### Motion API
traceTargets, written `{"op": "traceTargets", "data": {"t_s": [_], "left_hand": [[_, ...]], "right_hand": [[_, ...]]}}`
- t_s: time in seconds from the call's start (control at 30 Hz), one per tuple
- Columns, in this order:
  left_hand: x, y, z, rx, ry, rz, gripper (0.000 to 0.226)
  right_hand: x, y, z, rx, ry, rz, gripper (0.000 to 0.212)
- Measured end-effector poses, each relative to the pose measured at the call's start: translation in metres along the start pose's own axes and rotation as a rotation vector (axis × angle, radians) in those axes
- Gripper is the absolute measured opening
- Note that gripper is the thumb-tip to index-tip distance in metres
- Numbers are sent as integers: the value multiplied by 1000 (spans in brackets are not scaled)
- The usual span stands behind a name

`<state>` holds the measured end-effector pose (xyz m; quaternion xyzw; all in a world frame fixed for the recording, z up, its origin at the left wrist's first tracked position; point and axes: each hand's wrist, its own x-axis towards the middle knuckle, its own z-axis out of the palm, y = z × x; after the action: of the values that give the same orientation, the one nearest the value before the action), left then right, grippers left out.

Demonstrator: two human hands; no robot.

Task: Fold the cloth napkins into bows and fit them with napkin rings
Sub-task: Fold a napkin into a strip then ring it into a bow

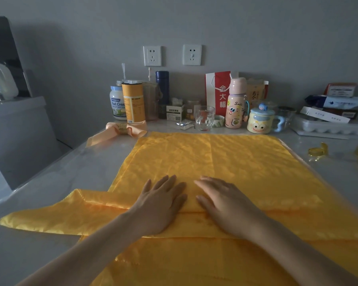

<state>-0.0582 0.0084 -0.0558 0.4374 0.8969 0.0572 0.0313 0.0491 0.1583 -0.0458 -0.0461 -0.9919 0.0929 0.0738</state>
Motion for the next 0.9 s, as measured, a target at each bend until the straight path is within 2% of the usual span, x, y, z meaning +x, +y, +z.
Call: {"op": "traceTargets", "data": {"t_s": [0.07,0.13,0.27,0.4,0.53,0.63,0.7,0.77,0.9], "left_hand": [[1,0,1,-1,-31,-16,52],[2,-1,1,-5,-48,-27,52],[3,-3,1,-27,-68,-12,53],[-1,-8,2,-99,-23,35,49],[-5,-15,-2,-245,21,99,46],[-8,-17,-11,-329,35,107,36],[-10,-18,-17,-337,38,90,27],[-11,-19,-22,-330,26,63,28],[-9,-16,-27,-307,88,38,27]], "right_hand": [[0,-2,4,6,-156,3,55],[1,0,5,4,-239,14,58],[0,9,-1,-31,-329,74,68],[-5,30,-14,13,-383,159,60],[-6,34,-22,96,-257,124,58],[-6,28,-28,211,-182,60,37],[-9,28,-33,229,-169,45,32],[-10,30,-36,260,-138,60,29],[-10,26,-30,266,41,51,16]]}}
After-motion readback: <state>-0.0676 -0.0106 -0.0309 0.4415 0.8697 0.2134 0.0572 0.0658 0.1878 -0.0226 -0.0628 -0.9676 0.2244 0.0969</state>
